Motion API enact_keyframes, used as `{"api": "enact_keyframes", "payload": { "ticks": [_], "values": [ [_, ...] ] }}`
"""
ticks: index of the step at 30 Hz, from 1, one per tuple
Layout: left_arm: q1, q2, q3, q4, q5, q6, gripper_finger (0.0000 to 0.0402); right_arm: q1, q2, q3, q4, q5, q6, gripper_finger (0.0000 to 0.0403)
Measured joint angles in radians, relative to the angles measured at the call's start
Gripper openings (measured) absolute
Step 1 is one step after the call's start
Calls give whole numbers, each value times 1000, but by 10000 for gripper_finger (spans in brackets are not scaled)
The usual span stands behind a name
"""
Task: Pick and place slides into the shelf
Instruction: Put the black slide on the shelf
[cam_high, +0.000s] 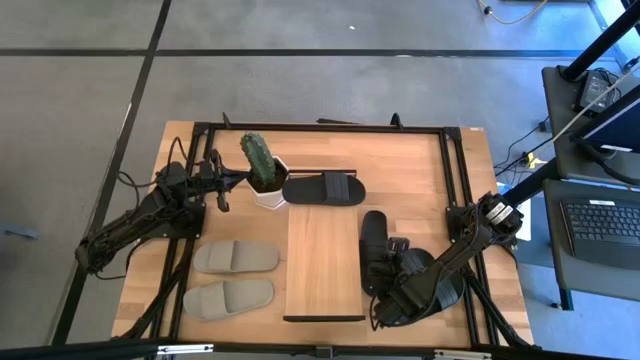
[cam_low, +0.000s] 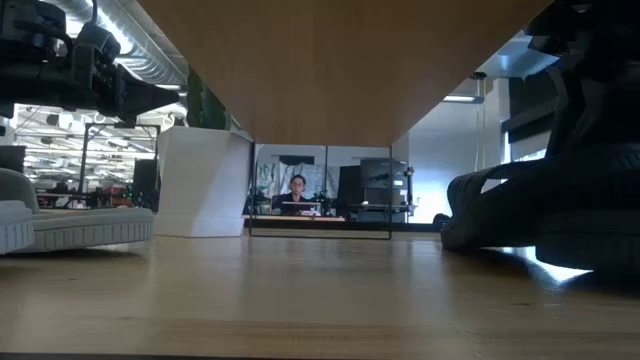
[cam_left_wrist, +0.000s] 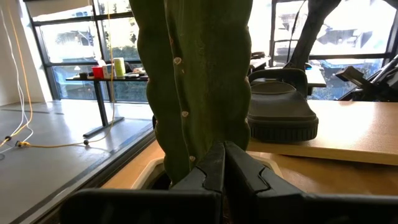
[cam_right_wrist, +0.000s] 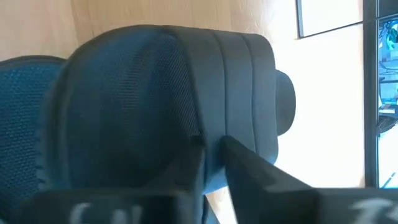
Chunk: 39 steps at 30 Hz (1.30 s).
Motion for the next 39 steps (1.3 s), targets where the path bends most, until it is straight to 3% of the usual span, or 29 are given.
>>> {"api": "enact_keyframes", "payload": {
  "ticks": [3, 8, 16, 27, 33, 39],
  "values": [
    [0, 0, 0, 0, 0, 0, 0, 0, 1, 0, -2, -2, 16, 14],
    [0, 0, 0, 0, 0, 0, 0, 0, 1, 2, -54, 5, 105, 13],
    [0, 0, 0, 0, 0, 0, 0, 16, 2, 97, -369, 2, 289, 12],
    [0, 0, 0, 0, 0, -1, 0, 6, -45, 131, -361, -9, 393, 12],
    [0, 0, 0, 0, 0, -3, 0, -13, -46, 131, -357, -146, 418, 12],
    [0, 0, 0, 0, 0, -3, 0, 10, -46, 131, -360, -101, 364, 12]
  ]
}}
